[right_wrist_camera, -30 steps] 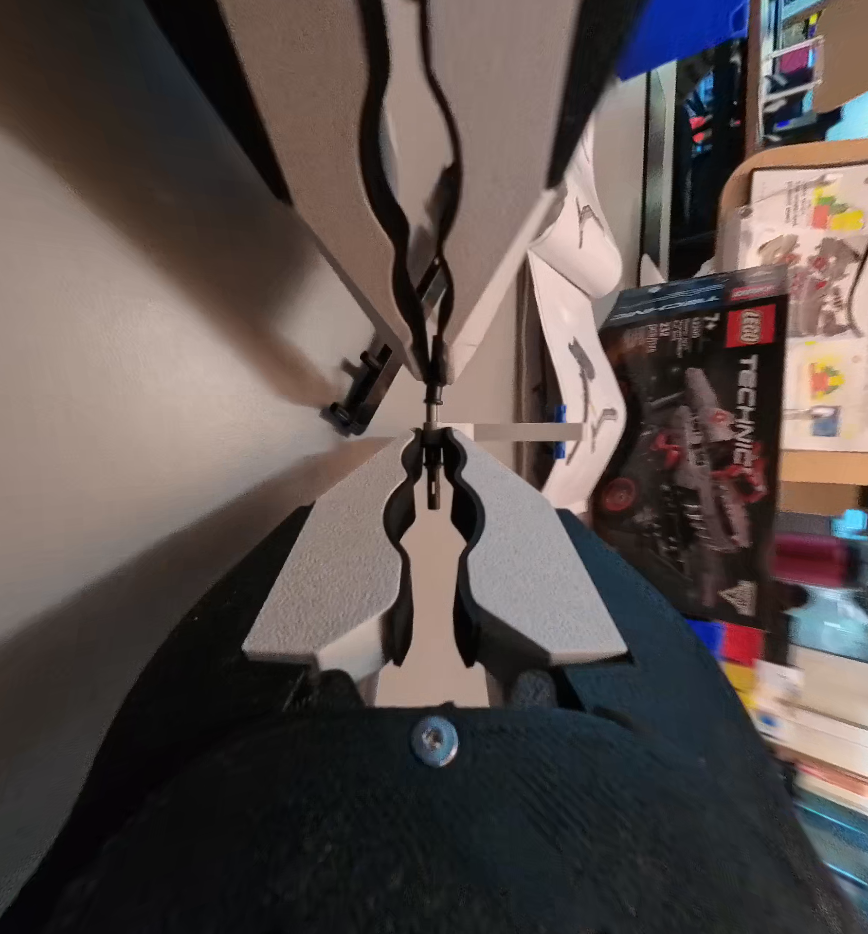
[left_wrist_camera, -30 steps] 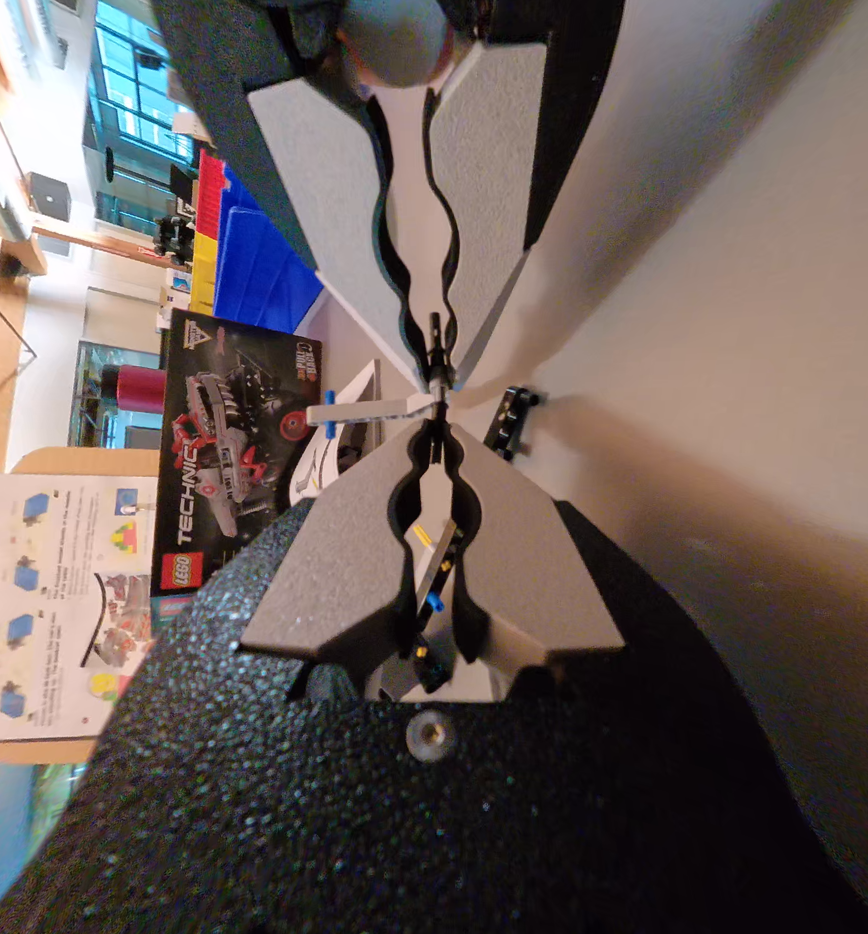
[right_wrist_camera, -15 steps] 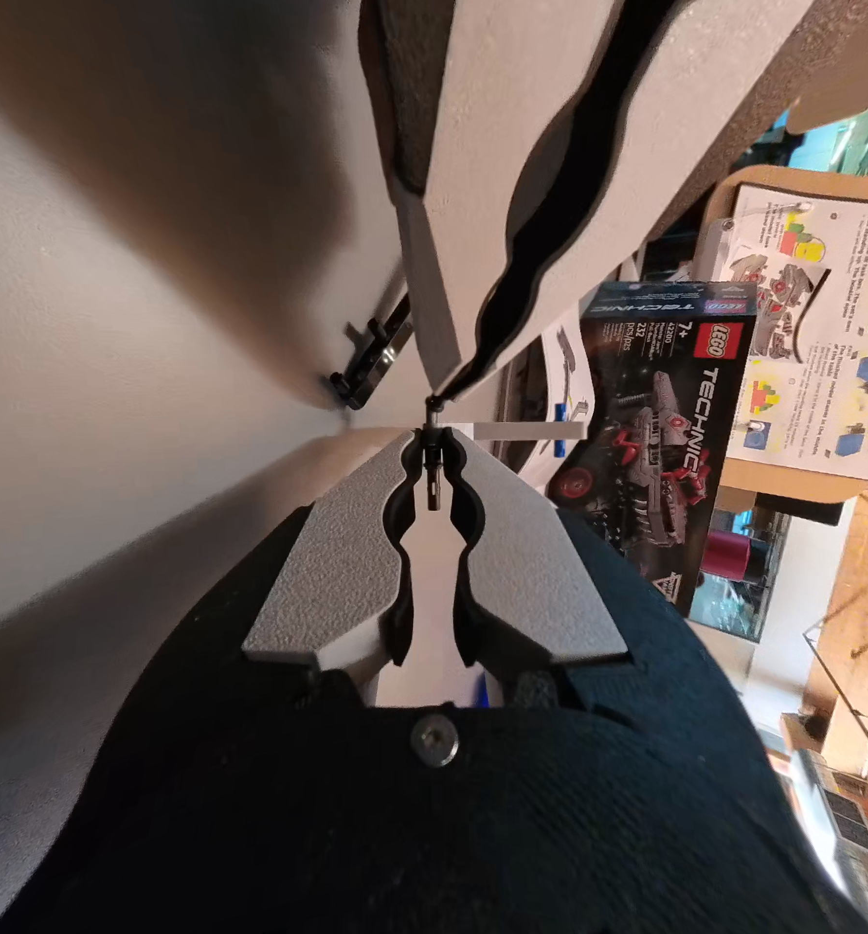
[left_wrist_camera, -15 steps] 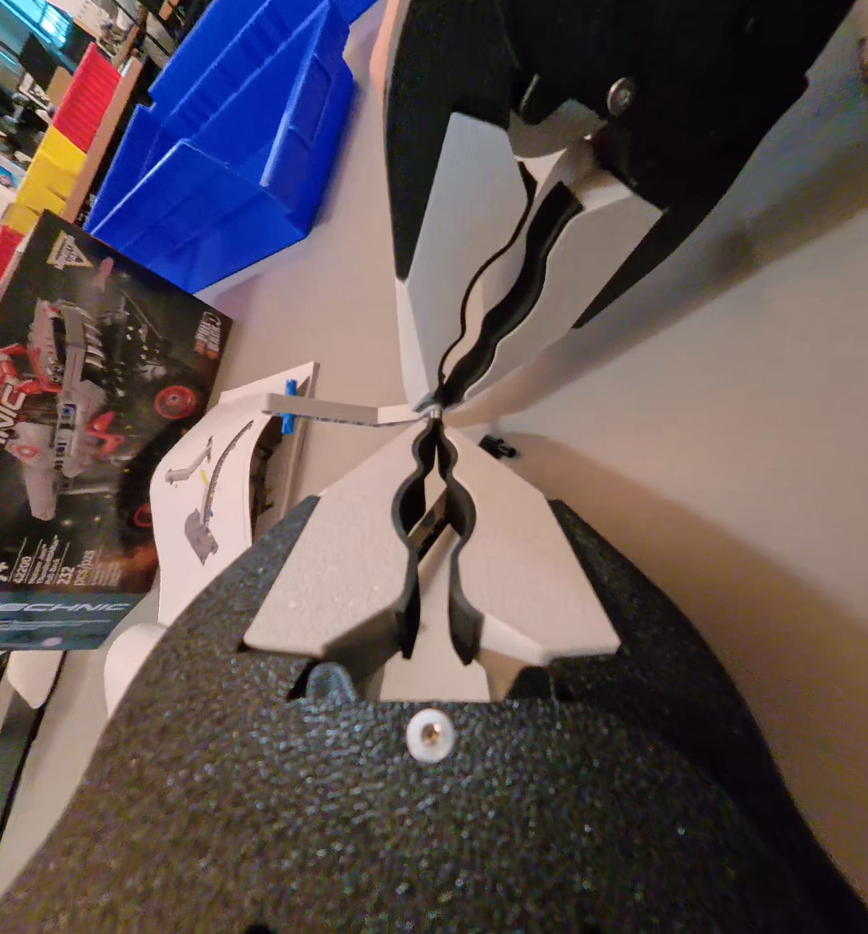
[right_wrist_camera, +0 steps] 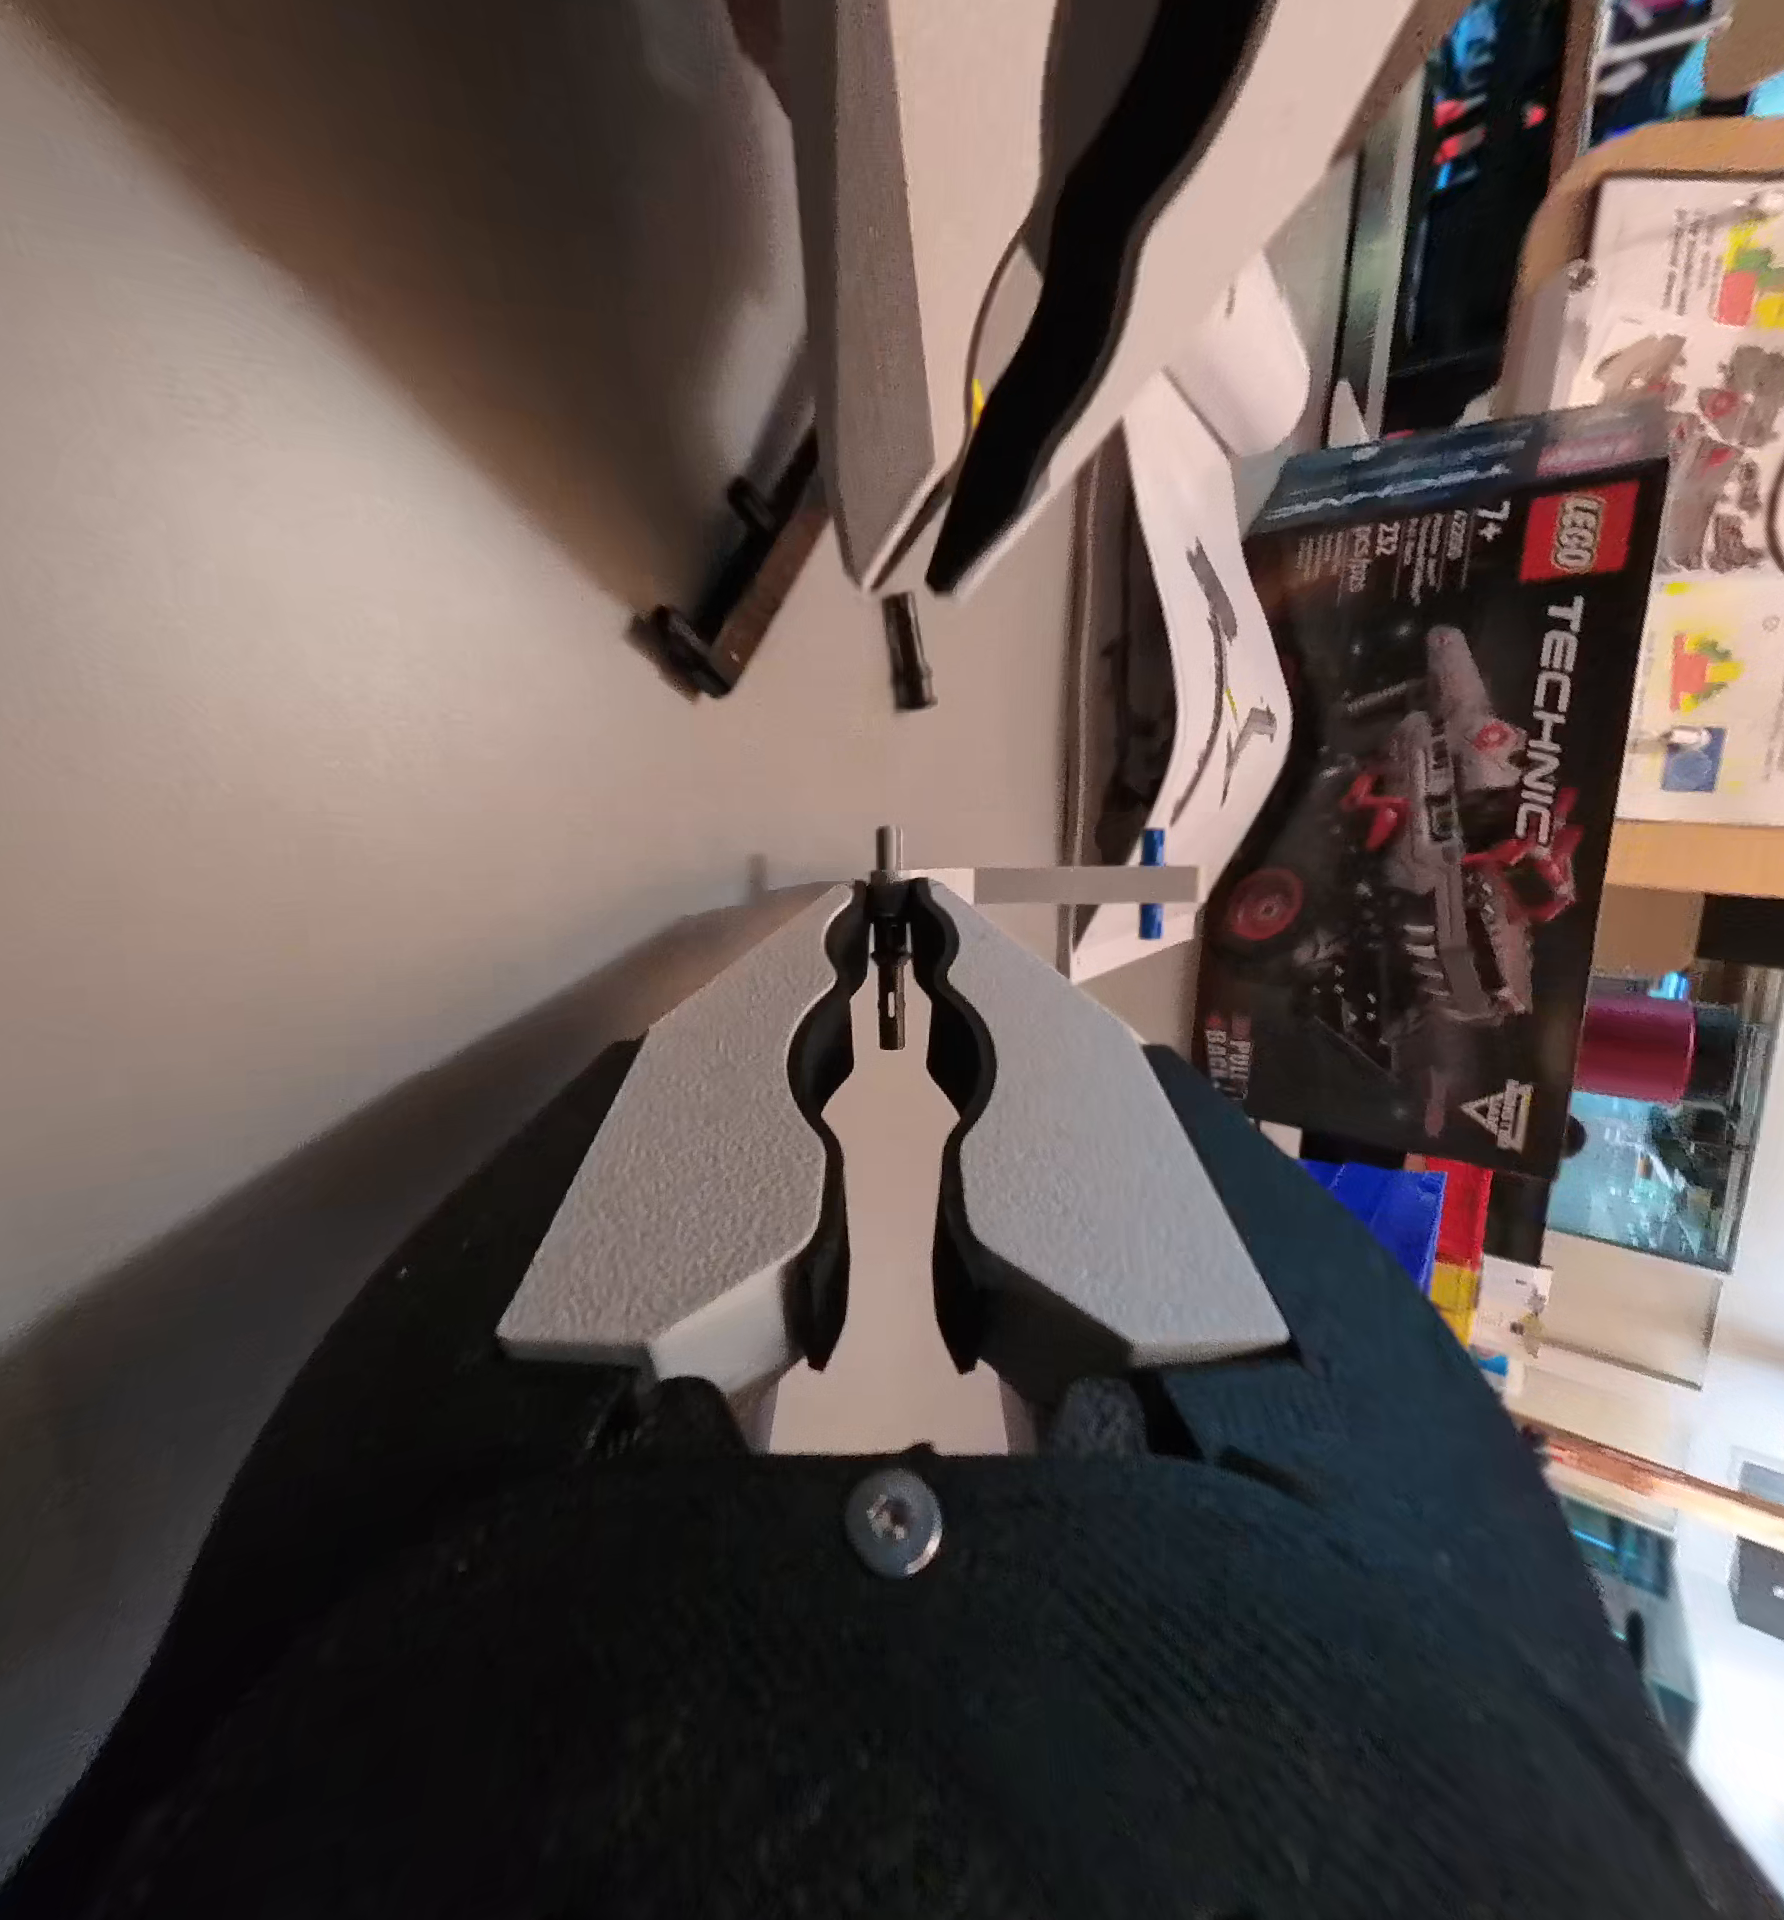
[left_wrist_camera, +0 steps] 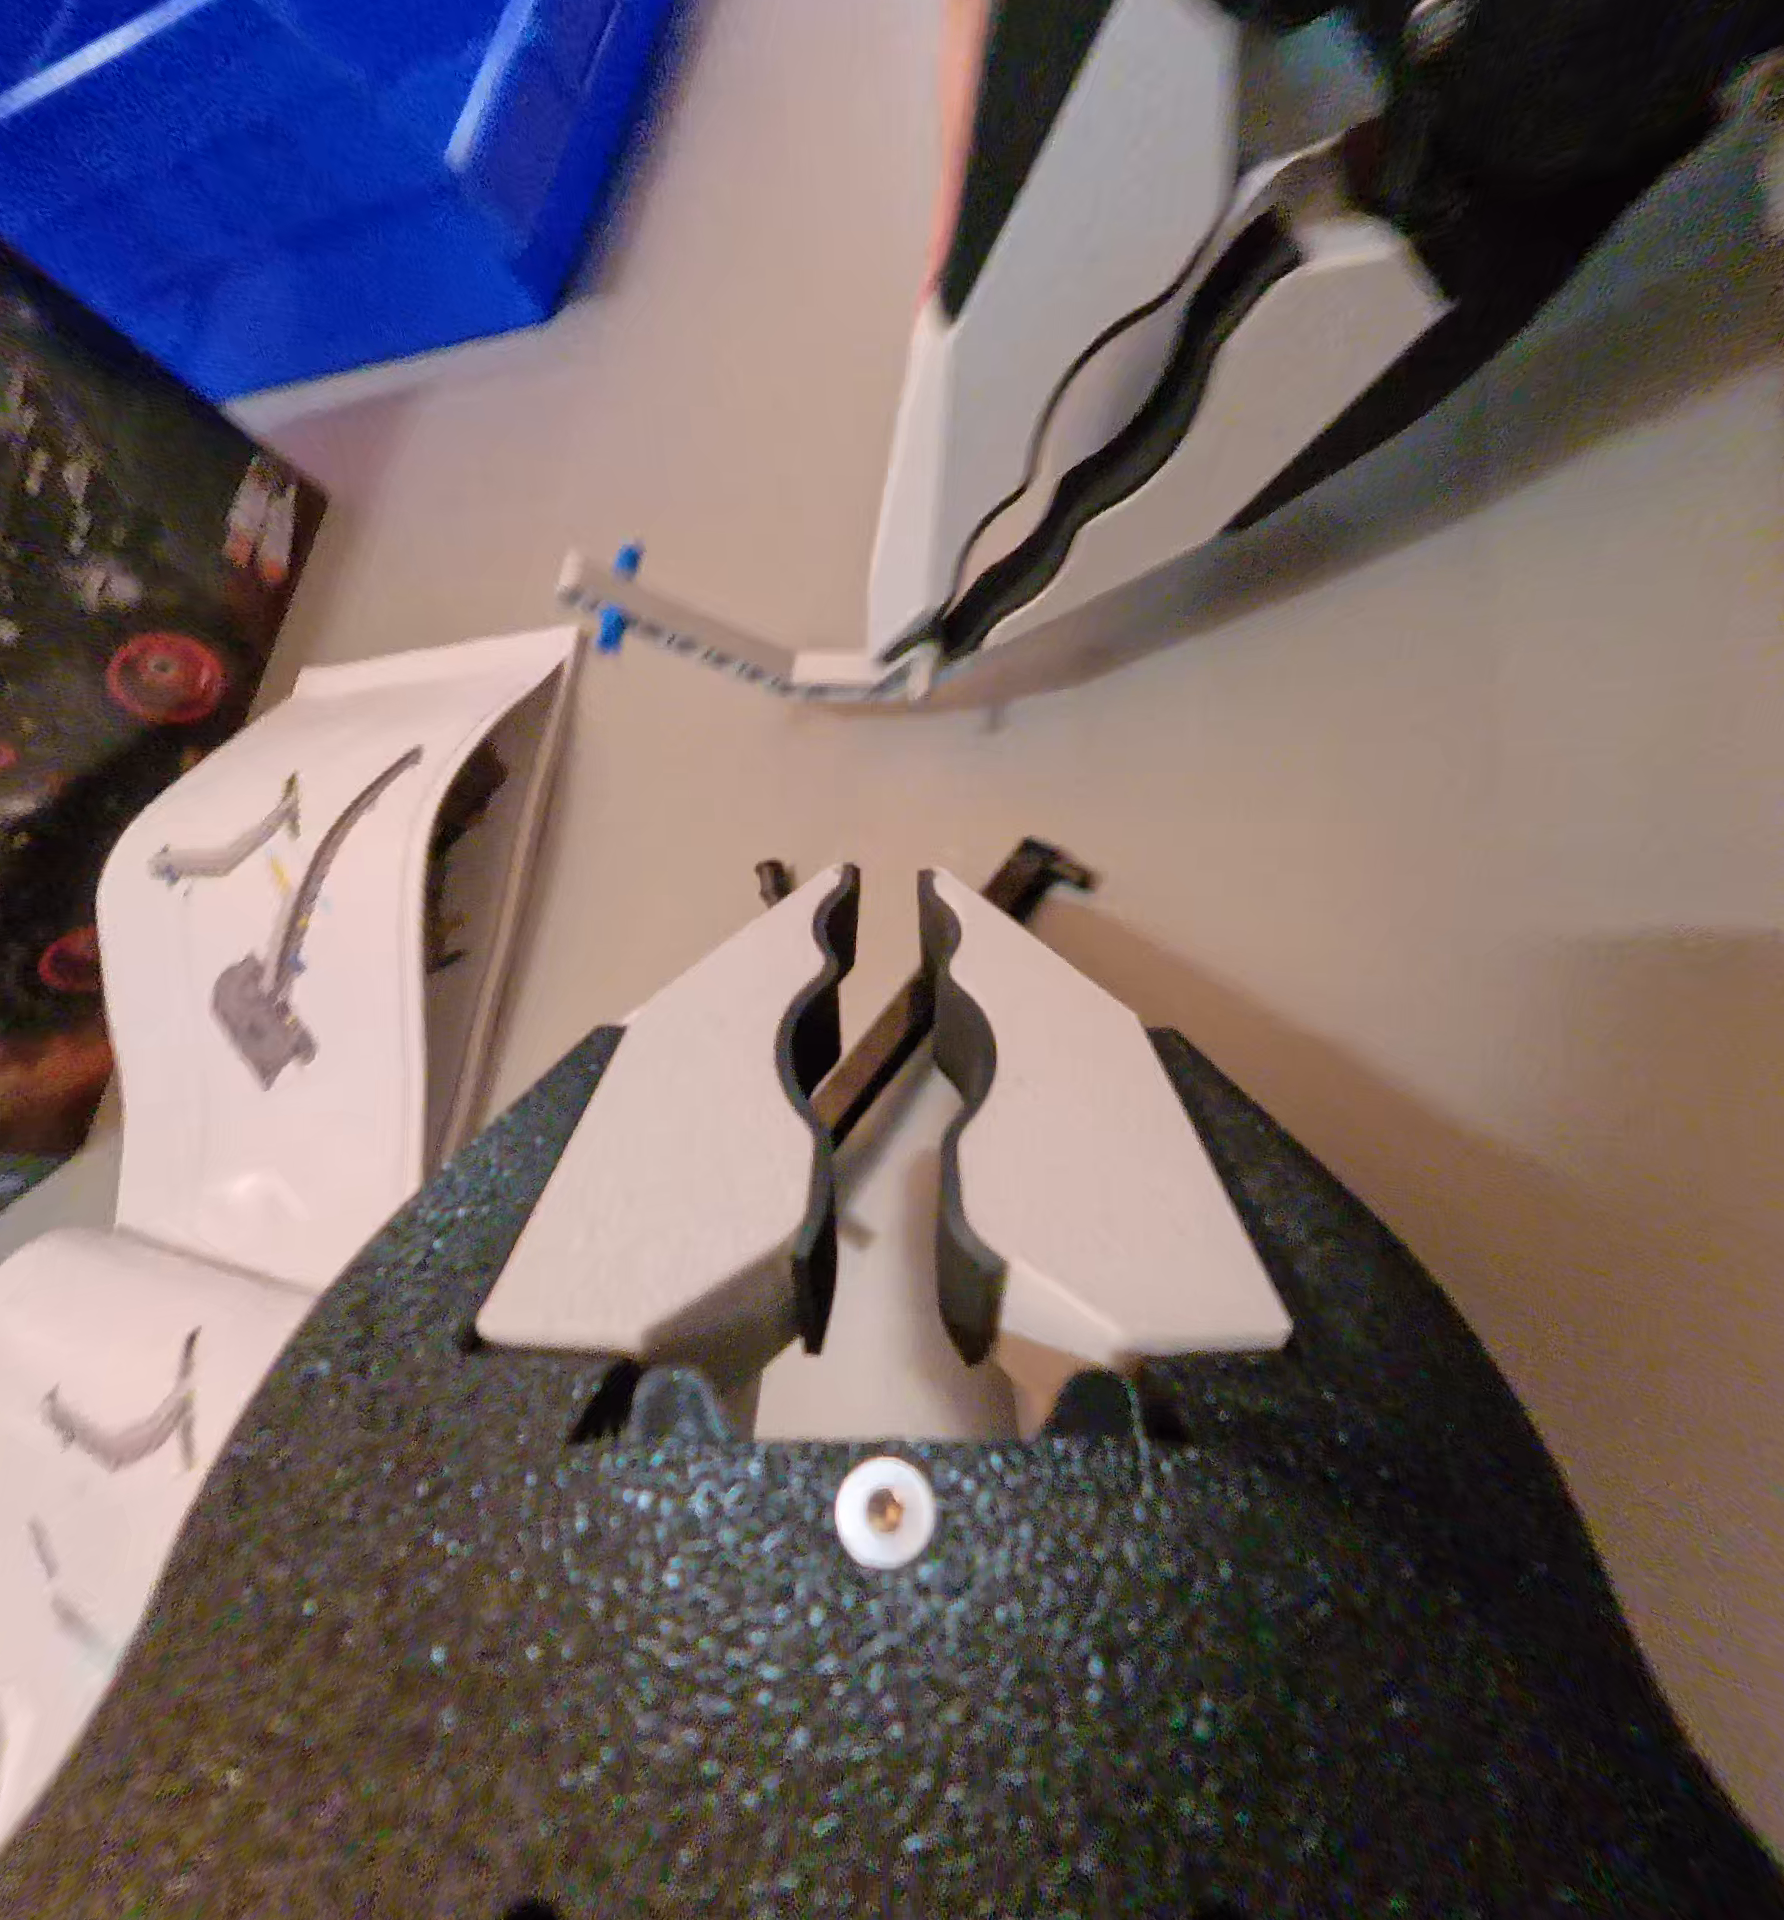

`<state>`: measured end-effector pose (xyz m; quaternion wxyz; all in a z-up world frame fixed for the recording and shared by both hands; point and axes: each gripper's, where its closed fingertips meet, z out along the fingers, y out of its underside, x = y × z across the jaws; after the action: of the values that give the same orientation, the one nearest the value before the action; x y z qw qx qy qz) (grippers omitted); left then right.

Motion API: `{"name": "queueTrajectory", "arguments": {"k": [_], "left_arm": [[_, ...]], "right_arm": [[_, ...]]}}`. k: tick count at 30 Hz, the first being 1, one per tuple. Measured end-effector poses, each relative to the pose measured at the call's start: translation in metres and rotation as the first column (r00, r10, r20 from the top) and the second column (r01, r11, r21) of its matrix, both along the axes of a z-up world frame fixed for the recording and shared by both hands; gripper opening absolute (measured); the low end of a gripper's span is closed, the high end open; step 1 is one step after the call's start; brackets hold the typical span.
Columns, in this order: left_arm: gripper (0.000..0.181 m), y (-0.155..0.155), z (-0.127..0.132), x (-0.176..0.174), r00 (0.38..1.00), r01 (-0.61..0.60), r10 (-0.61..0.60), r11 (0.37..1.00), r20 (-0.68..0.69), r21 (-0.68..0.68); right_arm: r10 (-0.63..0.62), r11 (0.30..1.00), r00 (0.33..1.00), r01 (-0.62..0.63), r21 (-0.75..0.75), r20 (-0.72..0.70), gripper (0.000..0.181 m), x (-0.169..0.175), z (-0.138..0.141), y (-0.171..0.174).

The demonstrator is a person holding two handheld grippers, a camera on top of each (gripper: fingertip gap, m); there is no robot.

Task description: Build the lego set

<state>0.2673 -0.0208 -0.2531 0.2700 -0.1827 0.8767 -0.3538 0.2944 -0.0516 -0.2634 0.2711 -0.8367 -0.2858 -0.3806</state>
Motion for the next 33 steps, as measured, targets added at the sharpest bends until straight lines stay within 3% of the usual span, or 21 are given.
{"name": "queueTrajectory", "arguments": {"k": [1,5,8,10,14,19,23,26,30,33], "left_arm": [[0.009,0.007,0.000,0.006,0.999,-0.043,0.043,0.999,-0.020,0.022],[0.015,0.020,-0.010,0.027,0.974,-0.128,0.143,0.988,-0.178,0.089],[0.015,0.033,-0.017,0.046,0.924,-0.264,0.291,0.955,-0.249,0.136],[0.018,0.033,-0.017,0.051,0.899,-0.299,0.328,0.944,-0.292,0.141],[0.020,-0.003,0.009,0.048,0.960,-0.171,0.168,0.985,-0.224,0.003],[0.020,-0.024,0.031,0.044,1.000,-0.013,0.013,1.000,0.010,-0.016],[0.008,-0.027,0.024,0.034,0.998,0.019,-0.021,1.000,-0.059,-0.024],[0.013,-0.034,0.028,0.031,0.996,0.049,-0.055,0.995,-0.075,-0.084],[0.013,-0.028,0.020,0.033,0.997,0.050,-0.048,0.998,-0.052,0.033],[0.010,-0.031,0.023,0.033,0.998,0.057,-0.056,0.998,-0.027,0.018]], "right_arm": [[-0.007,1.000,1.000,0.007,0.010,-0.006,0.005,0.002,0.001,-0.002],[-0.040,0.998,0.999,0.041,0.051,-0.034,0.005,0.015,0.000,-0.005],[-0.078,0.991,0.997,0.080,0.104,-0.027,0.005,0.029,0.001,-0.006],[-0.089,0.978,0.995,0.094,0.186,-0.033,0.005,0.033,0.007,-0.004],[-0.086,0.946,0.992,0.110,0.304,-0.092,0.005,0.033,0.022,-0.003],[0.010,0.923,0.984,0.059,0.380,-0.176,0.005,0.020,0.031,0.002],[0.065,0.905,0.977,0.027,0.425,-0.201,0.004,0.013,0.035,0.004],[0.091,0.895,0.973,0.015,0.446,-0.214,0.005,0.008,0.038,0.008],[0.110,0.882,0.969,0.008,0.471,-0.222,0.004,0.006,0.042,0.009],[0.118,0.867,0.961,0.023,0.497,-0.250,0.005,0.008,0.044,0.008]]}}
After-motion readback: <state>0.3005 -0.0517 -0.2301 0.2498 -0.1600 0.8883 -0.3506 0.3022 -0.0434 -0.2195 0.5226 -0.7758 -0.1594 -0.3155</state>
